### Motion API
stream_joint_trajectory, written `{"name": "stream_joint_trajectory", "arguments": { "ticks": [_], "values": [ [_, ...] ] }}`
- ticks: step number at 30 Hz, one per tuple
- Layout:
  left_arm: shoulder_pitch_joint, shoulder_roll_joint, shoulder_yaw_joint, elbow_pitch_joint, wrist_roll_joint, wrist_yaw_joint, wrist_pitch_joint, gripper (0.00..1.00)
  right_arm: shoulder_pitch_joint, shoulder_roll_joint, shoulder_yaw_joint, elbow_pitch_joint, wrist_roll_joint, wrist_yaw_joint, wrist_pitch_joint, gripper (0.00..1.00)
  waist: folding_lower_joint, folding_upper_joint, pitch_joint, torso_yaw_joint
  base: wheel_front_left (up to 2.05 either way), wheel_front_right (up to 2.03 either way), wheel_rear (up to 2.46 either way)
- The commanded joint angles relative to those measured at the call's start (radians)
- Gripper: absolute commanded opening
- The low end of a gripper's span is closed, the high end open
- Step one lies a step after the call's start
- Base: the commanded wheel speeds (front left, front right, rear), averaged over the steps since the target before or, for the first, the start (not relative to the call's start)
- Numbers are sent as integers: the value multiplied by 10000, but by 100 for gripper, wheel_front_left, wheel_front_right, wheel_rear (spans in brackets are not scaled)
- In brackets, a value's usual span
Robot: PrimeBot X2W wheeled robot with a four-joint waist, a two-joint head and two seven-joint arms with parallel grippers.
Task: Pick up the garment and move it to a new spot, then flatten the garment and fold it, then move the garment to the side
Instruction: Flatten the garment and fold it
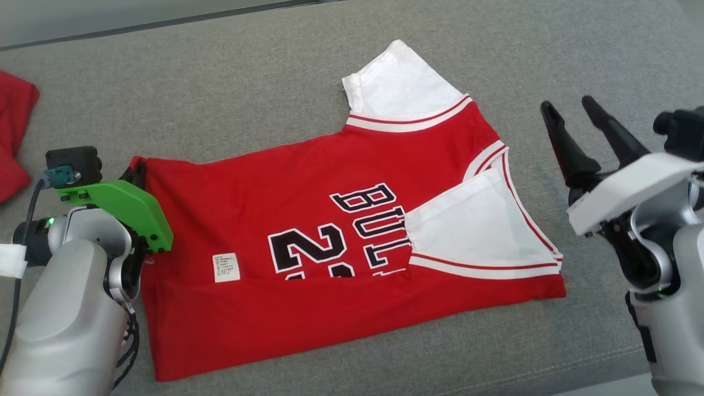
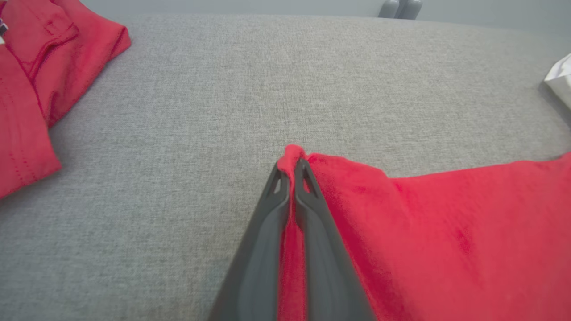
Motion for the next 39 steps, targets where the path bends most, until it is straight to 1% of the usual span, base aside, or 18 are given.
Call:
{"name": "stream_joint_trajectory", "arguments": {
  "ticks": [1,7,11,19,25,30,35,39],
  "values": [
    [-10,-21,-2,-88,-27,-40,-94,0,-288,-55,18,98,-60,3,107,100,-1,0,98,223,0,0,0],
    [120,-232,-143,-792,75,-62,-534,0,-2517,-391,328,1630,-345,4,1123,100,-1,0,481,967,0,0,0],
    [-114,-524,-280,-1158,58,-89,-676,0,-3961,-432,608,3047,-313,3,1806,100,-1,0,866,1458,0,0,0],
    [-862,-1183,-673,-1359,244,-144,-1018,0,-6285,-602,942,5927,-837,3,2744,100,-1,0,1713,2405,0,0,0],
    [-1323,-1587,-870,-1140,272,-275,-1234,0,-7388,-572,1175,7468,-1070,3,3116,100,-1,0,2169,2896,0,0,0],
    [-1556,-1871,-1029,-933,243,-391,-1398,0,-7910,-650,1105,8555,-1263,3,2926,100,-1,0,2325,3229,0,0,0],
    [-1704,-2048,-1145,-714,193,-466,-1504,0,-8266,-795,1074,9452,-1545,3,2856,100,-1,0,2396,3437,0,0,0],
    [-1789,-2082,-1182,-598,175,-508,-1574,0,-8472,-851,1137,9864,-1713,3,2855,100,-1,0,2430,3480,0,0,0]
  ]
}}
